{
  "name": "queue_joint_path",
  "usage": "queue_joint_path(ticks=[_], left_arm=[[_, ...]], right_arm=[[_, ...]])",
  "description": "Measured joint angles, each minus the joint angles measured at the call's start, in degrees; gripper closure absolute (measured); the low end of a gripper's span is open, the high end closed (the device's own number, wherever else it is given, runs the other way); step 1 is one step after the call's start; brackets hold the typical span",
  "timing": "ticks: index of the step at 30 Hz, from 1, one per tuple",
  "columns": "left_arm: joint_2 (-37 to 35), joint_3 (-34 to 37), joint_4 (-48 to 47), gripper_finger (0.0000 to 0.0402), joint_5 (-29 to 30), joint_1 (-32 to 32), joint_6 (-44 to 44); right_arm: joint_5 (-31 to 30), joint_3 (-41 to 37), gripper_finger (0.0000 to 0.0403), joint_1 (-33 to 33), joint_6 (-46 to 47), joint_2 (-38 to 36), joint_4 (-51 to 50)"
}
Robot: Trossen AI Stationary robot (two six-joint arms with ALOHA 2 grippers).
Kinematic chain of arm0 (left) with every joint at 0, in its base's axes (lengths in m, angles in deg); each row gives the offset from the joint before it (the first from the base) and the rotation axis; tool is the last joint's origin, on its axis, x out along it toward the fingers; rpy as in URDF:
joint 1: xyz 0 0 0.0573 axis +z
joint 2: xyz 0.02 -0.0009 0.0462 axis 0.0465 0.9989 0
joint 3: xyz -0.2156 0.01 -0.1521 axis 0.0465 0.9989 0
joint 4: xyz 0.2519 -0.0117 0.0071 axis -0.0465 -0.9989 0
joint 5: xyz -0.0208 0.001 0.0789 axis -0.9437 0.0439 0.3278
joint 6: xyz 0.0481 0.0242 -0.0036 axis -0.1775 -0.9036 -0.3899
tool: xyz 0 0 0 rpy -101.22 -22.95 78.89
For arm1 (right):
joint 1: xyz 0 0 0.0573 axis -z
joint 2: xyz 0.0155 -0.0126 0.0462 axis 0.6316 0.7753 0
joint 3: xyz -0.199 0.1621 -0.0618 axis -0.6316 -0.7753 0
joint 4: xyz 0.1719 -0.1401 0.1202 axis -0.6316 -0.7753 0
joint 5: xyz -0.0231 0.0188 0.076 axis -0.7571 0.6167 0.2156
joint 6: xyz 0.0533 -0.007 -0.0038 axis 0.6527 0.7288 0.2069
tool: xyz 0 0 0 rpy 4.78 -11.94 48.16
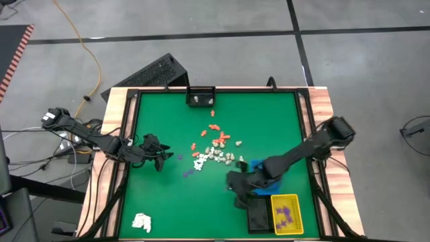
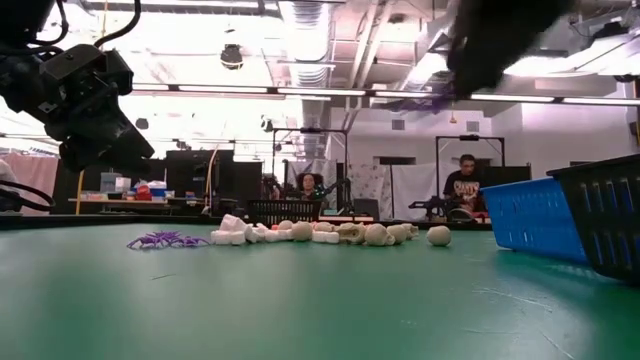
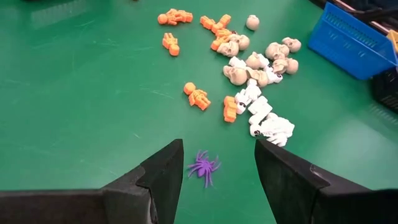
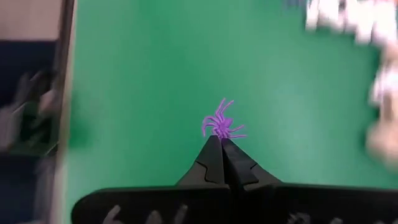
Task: Sort Halloween decoration
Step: Put the purple spider toy into the yellow bin
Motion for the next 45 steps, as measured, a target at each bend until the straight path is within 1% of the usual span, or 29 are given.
queue_joint_path(ticks=[4, 8, 13, 15, 17, 21, 24, 30, 36, 38, 40, 43, 45], left_arm=[[-0.01, 0.0, 0.04, 0.0213, 0.02, -0.01, -0.01], [0.0, 0.0, 0.09, 0.0213, 0.03, -0.01, -0.03], [0.0, 0.0, 0.09, 0.0213, 0.16, -0.01, -0.04], [0.01, 0.0, 0.11, 0.0213, 0.31, 0.0, -0.04], [0.0, 0.0, 0.13, 0.0213, 0.36, 0.01, -0.04], [-0.01, 0.0, 0.22, 0.0213, 0.54, 0.01, -0.06], [0.01, 0.0, 0.22, 0.0213, 0.53, -0.01, -0.1], [0.01, 0.0, 0.22, 0.0213, 0.58, 0.0, -0.16], [0.0, 0.0, 0.19, 0.0213, 0.58, -0.01, -0.27], [0.01, 0.0, 0.17, 0.0213, 0.58, 0.01, -0.36], [-0.01, 0.0, 0.17, 0.0213, 0.58, 0.0, -0.45], [0.01, 0.0, 0.17, 0.0213, 0.55, -0.01, -0.41], [0.0, 0.0, 0.17, 0.0213, 0.55, 0.0, -0.41]], right_arm=[[2.02, 0.01, 0.0403, -6.18, 13.76, -6.18, -10.78], [4.07, 0.01, 0.0403, -12.93, 28.98, -9.58, -19.54], [7.72, 0.01, 0.0403, -20.5, 46.41, -10.09, -26.79], [9.03, 0.01, 0.0403, -22.63, 50.33, -9.43, -27.65], [9.29, -0.01, 0.0403, -24.15, 52.35, -8.34, -28.15], [9.32, -0.03, 0.0403, -25.16, 52.74, -6.15, -28.13], [10.88, -0.05, 0.0394, -24.91, 52.49, -4.75, -27.76], [14.59, -0.05, 0.0341, -24.15, 51.96, -4.13, -29.0], [14.87, -0.05, 0.029, -23.52, 50.79, -4.2, -29.04], [13.08, -0.05, 0.0277, -22.6, 48.25, -4.2, -27.62], [9.86, -0.05, 0.0266, -21.04, 44.06, -4.22, -25.24], [3.17, -0.05, 0.0256, -17.44, 34.81, -4.22, -19.97], [-2.06, -0.03, 0.0254, -14.57, 26.43, -4.22, -15.71]])
